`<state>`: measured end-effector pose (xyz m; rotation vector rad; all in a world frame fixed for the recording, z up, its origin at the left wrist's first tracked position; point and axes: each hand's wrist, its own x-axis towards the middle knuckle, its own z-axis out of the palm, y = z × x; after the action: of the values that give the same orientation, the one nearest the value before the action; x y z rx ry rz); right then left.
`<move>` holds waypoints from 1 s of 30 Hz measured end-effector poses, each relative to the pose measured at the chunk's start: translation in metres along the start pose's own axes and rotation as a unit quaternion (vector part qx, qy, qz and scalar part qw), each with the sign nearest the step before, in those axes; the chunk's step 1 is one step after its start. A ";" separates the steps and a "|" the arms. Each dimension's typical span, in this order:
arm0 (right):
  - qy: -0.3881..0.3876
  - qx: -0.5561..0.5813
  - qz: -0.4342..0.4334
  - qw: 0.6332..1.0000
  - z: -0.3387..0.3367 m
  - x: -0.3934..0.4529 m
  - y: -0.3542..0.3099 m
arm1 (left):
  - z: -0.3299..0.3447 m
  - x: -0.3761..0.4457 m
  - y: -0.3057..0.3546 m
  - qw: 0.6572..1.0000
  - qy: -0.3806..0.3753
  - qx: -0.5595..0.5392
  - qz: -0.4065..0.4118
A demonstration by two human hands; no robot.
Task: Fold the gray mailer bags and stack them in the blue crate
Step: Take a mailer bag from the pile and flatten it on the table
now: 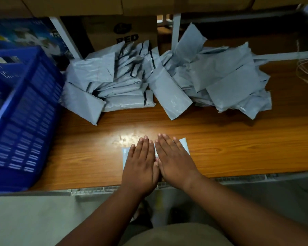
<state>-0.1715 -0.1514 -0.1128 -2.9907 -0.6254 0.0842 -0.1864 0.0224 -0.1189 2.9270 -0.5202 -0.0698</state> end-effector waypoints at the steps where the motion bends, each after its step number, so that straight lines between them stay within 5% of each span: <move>1: 0.006 0.004 0.002 1.000 0.000 -0.001 0.000 | 0.001 0.001 0.000 1.000 -0.001 0.004 0.001; 21: -0.052 0.020 0.018 0.998 -0.006 0.003 0.005 | -0.010 0.007 0.000 0.996 -0.073 0.040 -0.013; 30: -0.040 0.019 0.053 0.998 -0.014 -0.008 0.033 | -0.014 0.029 0.027 0.999 -0.032 -0.010 -0.016</move>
<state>-0.1652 -0.1858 -0.1020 -2.9953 -0.4673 0.2198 -0.1675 -0.0105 -0.1010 2.9230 -0.4789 -0.1714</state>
